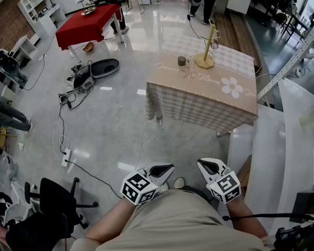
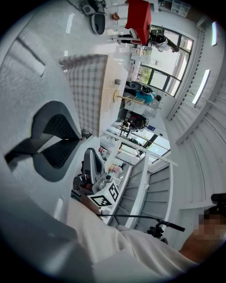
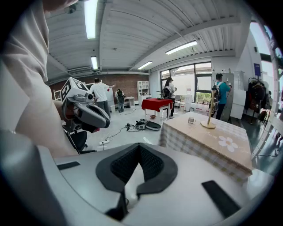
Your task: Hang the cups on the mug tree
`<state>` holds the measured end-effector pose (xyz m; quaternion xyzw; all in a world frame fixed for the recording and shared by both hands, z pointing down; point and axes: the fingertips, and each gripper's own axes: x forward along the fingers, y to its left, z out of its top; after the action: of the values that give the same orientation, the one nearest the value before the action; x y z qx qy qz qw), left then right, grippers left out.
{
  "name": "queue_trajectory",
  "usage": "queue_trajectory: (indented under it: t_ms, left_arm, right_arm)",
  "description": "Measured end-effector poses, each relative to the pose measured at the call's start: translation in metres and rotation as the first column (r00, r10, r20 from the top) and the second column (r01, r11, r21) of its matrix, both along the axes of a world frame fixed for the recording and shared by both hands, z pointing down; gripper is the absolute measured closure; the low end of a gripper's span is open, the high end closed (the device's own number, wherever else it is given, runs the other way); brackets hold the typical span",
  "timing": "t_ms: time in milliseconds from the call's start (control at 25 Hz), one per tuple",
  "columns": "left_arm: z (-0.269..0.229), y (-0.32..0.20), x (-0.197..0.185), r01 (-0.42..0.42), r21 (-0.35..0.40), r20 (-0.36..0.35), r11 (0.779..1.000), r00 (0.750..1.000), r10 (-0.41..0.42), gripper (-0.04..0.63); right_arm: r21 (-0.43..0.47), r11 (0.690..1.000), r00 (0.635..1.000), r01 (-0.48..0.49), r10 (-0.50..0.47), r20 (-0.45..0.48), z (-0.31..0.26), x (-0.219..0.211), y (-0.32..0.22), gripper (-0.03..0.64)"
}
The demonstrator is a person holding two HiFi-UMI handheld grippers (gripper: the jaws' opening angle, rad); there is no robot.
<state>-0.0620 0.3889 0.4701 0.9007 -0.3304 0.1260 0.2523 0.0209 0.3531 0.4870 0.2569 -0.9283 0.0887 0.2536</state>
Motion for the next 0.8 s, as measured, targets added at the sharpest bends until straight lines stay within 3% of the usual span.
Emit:
queue_trajectory:
  t_ms: [440, 600, 800]
  left_arm:
    - [0.04, -0.022, -0.024, -0.002, -0.066, 0.006, 0.998, 1.0, 0.003, 0.588]
    - [0.041, -0.075, -0.011, 0.013, -0.073, 0.018, 0.997, 1.0, -0.011, 0.588]
    - [0.023, -0.175, 0.031, 0.02, -0.037, 0.049, 0.999, 0.999, -0.019, 0.586]
  right_arm:
    - [-0.042, 0.999, 1.0, -0.003, 0.003, -0.007, 0.026, -0.015, -0.026, 0.603]
    - [-0.059, 0.998, 0.999, 0.012, -0.01, 0.031, 0.026, -0.006, -0.079, 0.603]
    - [-0.018, 1.0, 0.998, 0.02, -0.019, 0.064, 0.013, 0.026, -0.176, 0.596]
